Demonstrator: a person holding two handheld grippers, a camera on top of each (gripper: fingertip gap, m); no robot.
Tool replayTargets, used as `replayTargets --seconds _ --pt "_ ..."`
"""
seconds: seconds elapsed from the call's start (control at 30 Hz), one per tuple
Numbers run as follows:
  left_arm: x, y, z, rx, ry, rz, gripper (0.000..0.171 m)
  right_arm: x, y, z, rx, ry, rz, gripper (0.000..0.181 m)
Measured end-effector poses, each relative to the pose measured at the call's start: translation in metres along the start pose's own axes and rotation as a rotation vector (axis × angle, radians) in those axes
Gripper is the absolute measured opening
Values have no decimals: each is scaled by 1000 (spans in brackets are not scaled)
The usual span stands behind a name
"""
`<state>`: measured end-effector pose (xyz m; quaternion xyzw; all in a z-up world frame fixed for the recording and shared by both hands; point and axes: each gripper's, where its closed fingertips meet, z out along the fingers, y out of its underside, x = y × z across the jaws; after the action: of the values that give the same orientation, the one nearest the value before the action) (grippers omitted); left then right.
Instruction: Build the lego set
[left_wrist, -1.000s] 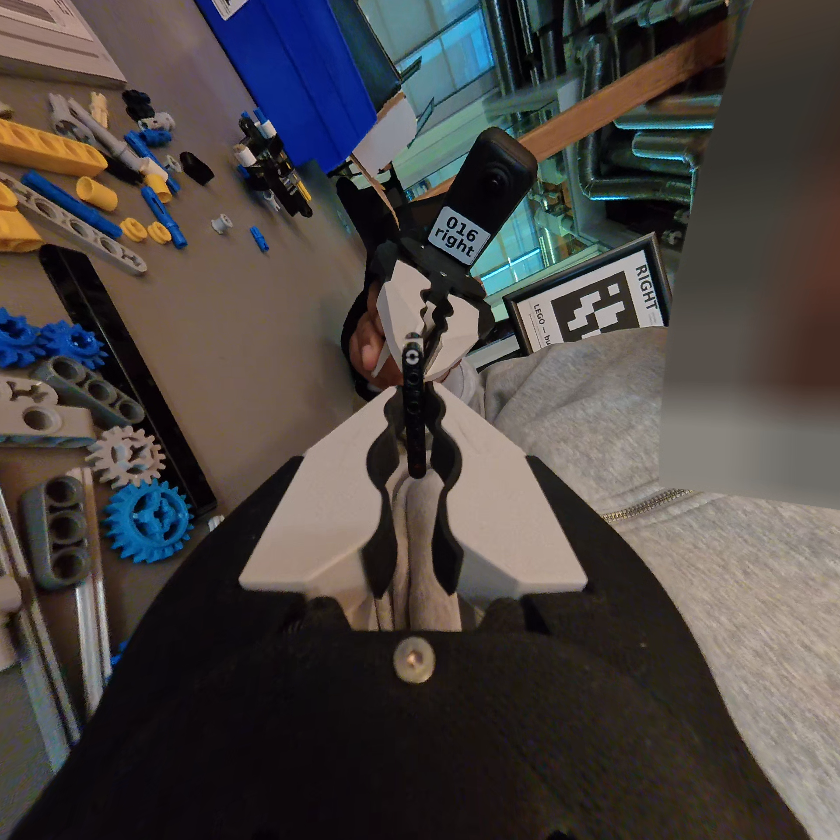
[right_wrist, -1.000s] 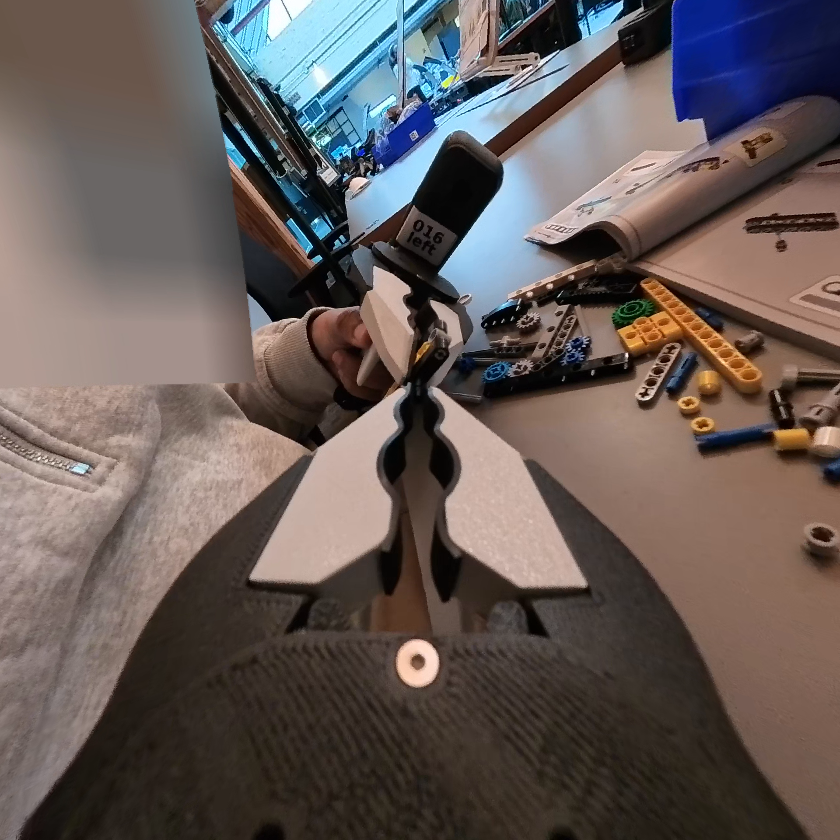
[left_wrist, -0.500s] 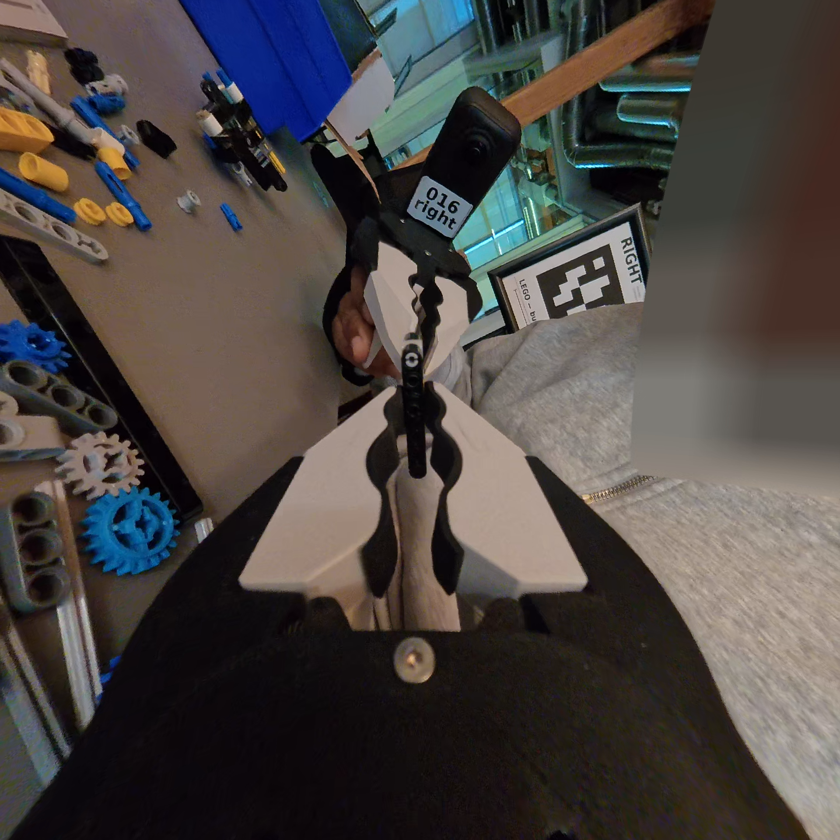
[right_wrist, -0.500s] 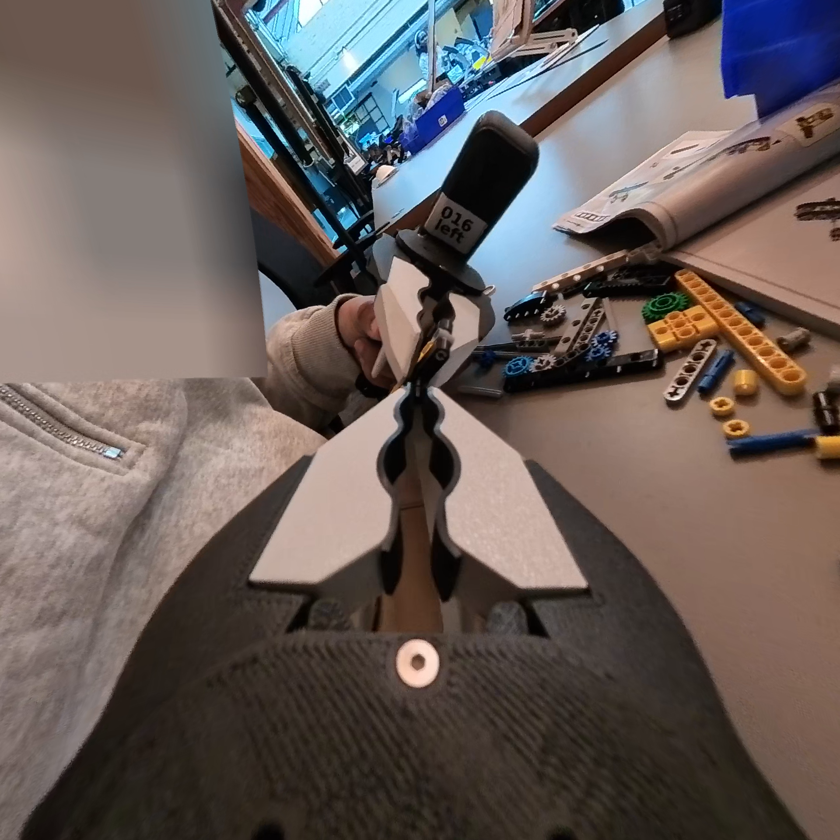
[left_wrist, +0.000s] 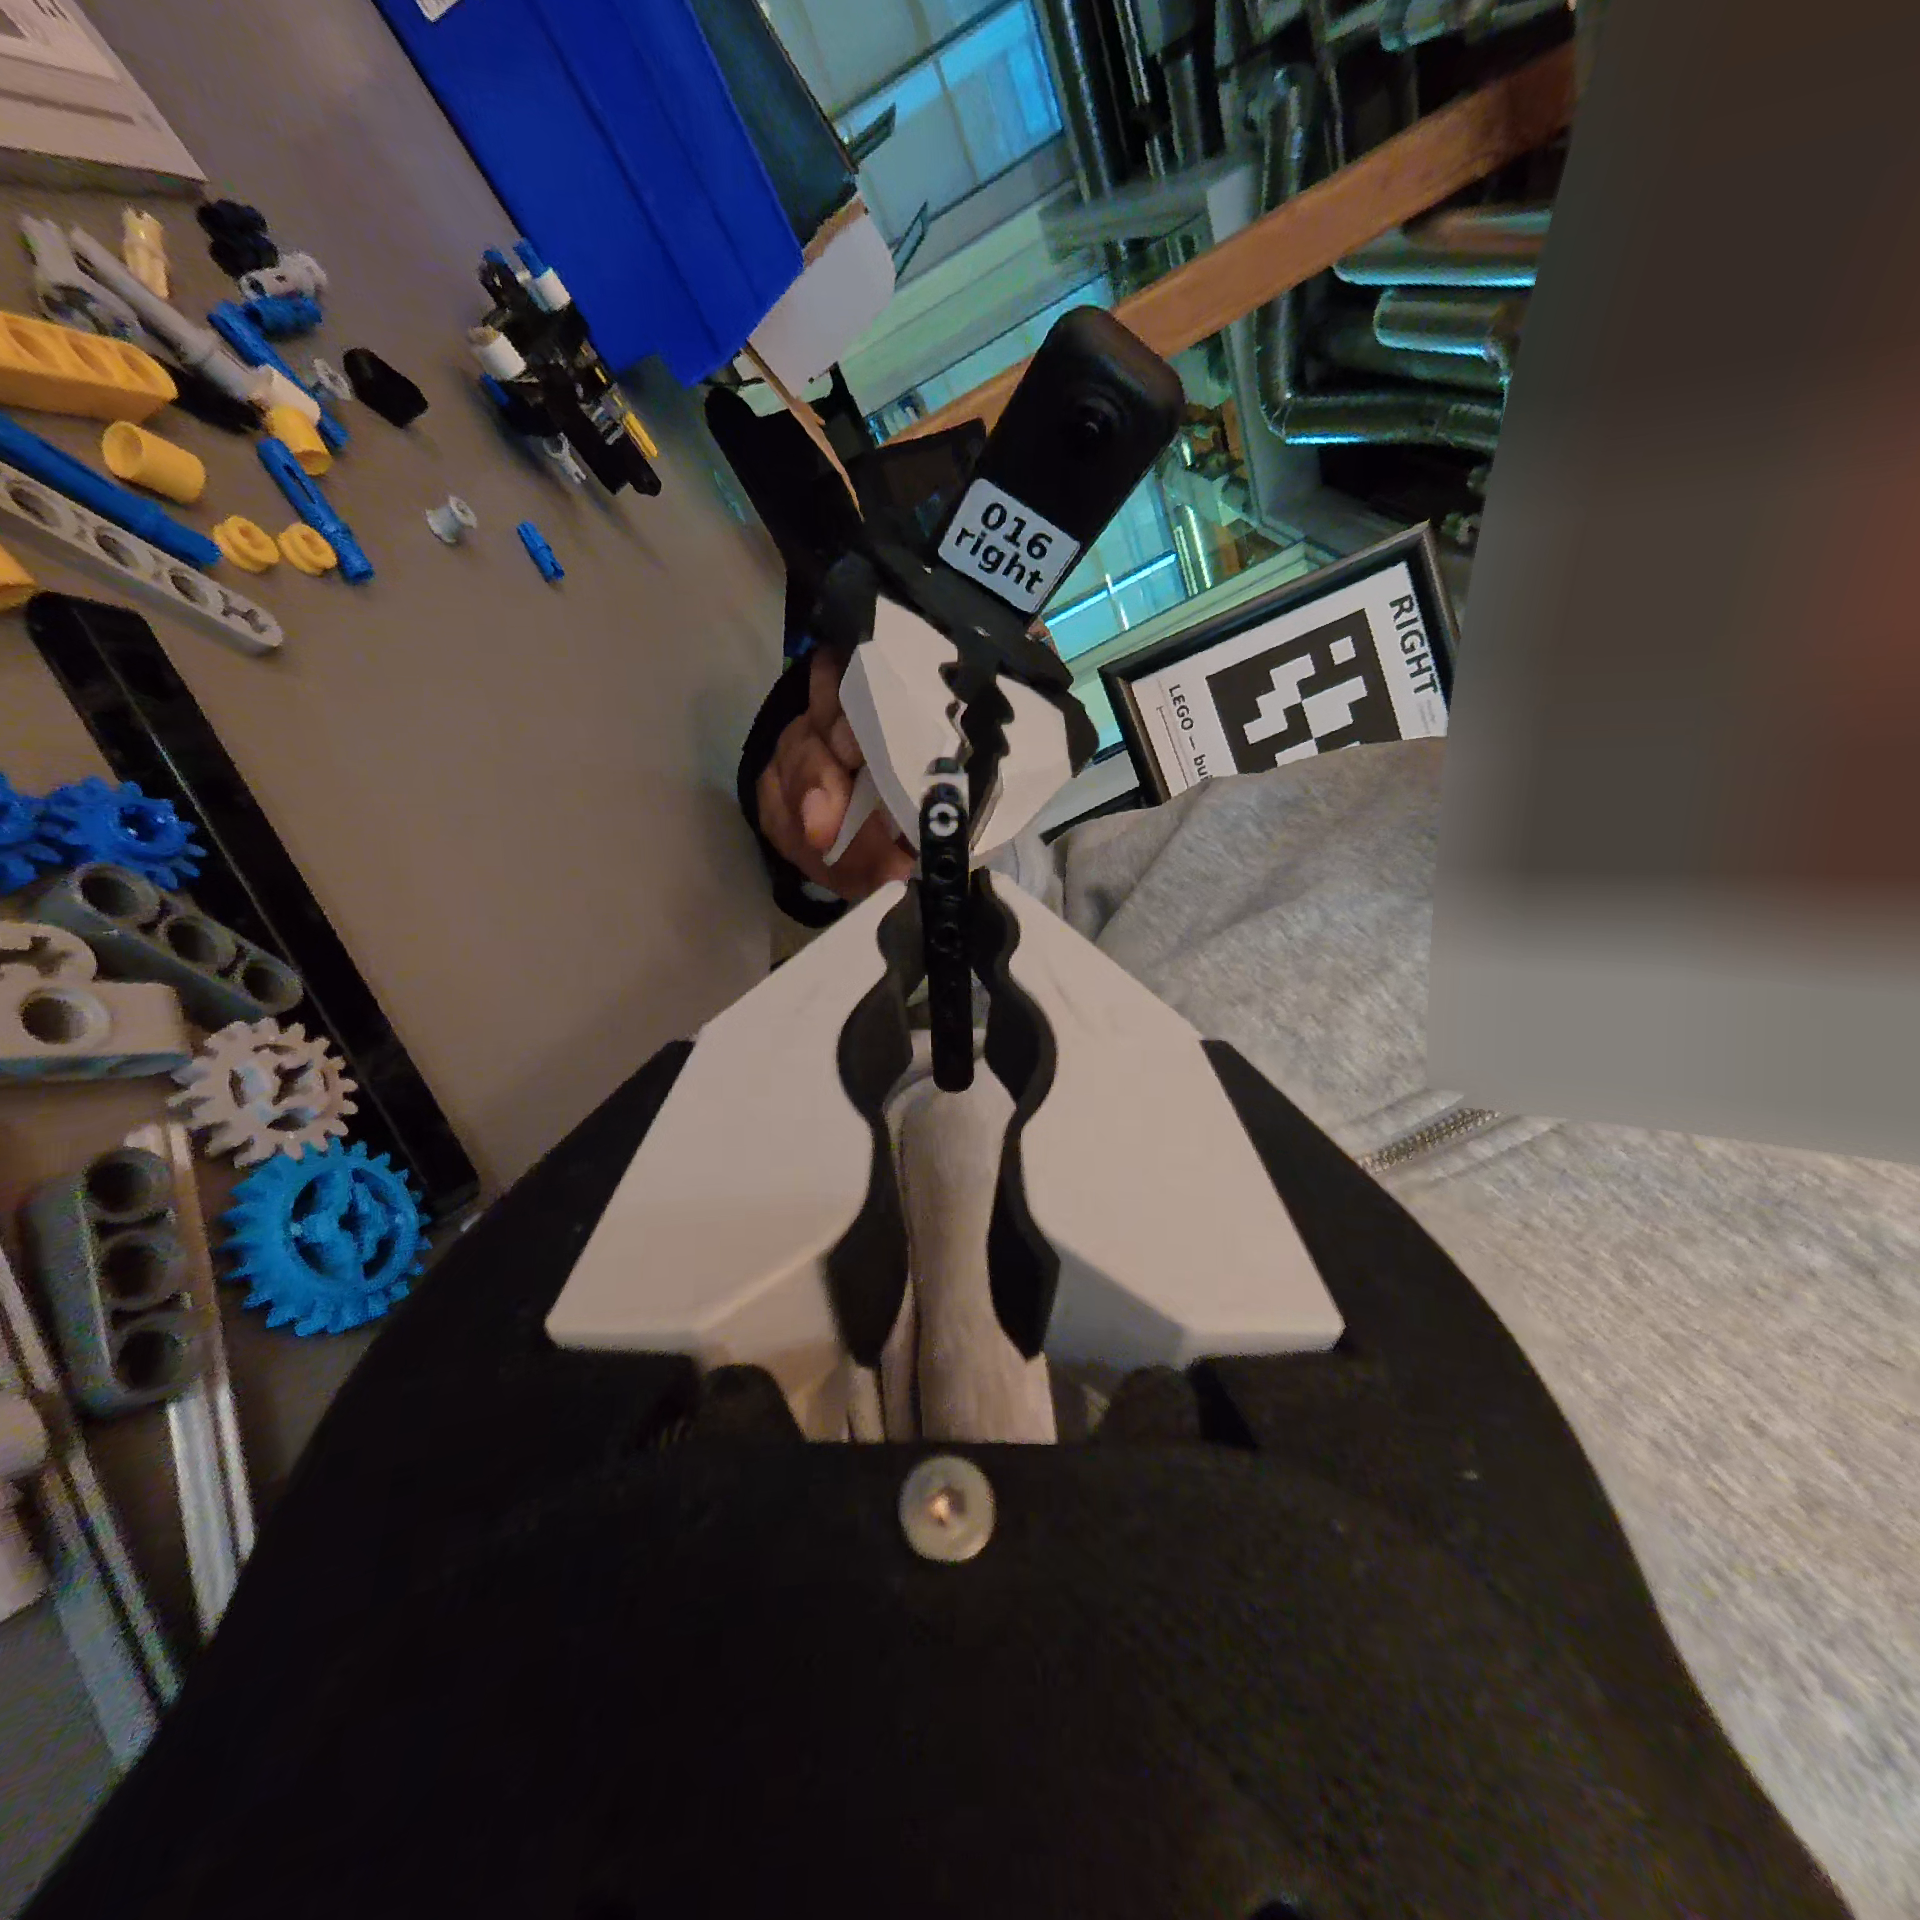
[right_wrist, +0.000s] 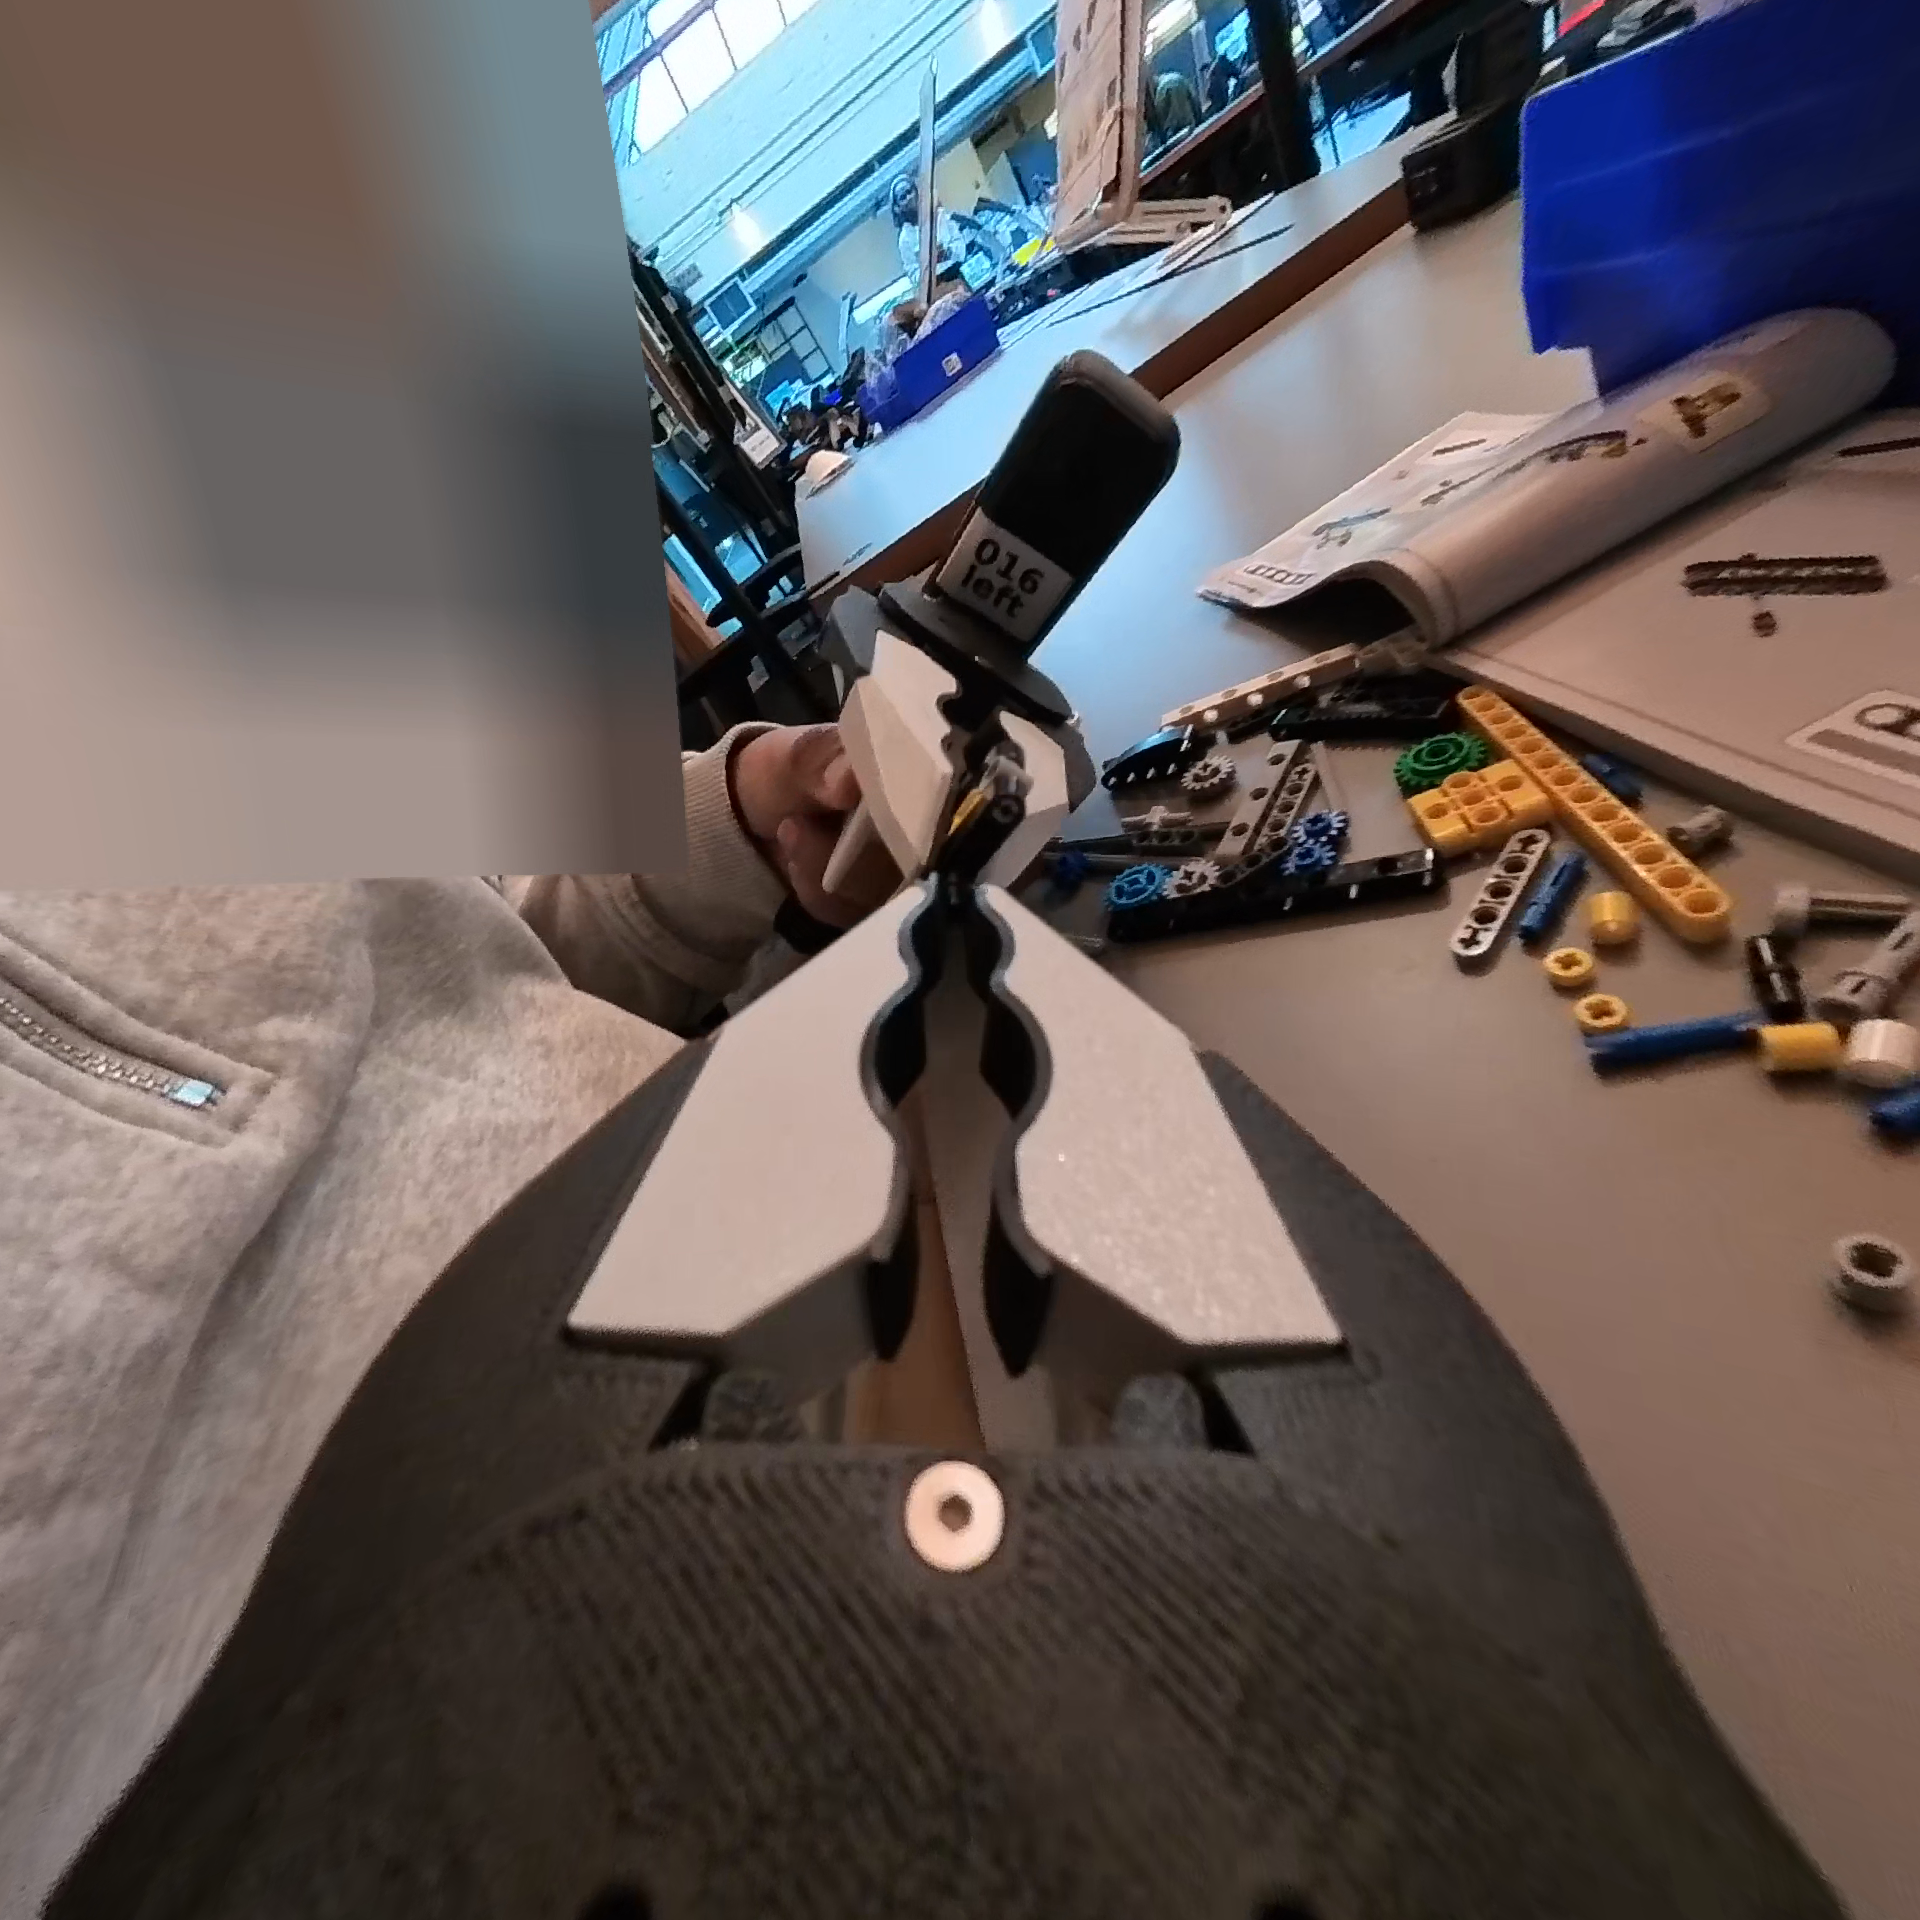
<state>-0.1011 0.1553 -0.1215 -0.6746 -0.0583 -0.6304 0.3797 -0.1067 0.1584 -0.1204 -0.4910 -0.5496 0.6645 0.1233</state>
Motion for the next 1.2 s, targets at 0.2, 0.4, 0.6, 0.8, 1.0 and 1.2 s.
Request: replayTargets --seconds 0.2,0.4,0.6,0.8,1.0,1.2 --pt "3 -2 1 22 30 -19 7 -1 -4 -2 25 -2 4 1" --pt "3 -3 1 25 29 -20 7 0 -4 -1 28 1 11 1" --pt "1 -4 1 34 18 -22 7 2 -2 0 22 7 37 1" --pt "2 -1 2 12 25 -25 6 -1 1 2 3 -21 58 1" --pt "0 4 6 -25 10 -22 7 -1 2 2 -10 -29 66 1" --pt "-1 2 6 -15 -3 -7 6 1 1 1 -9 -29 69 1"
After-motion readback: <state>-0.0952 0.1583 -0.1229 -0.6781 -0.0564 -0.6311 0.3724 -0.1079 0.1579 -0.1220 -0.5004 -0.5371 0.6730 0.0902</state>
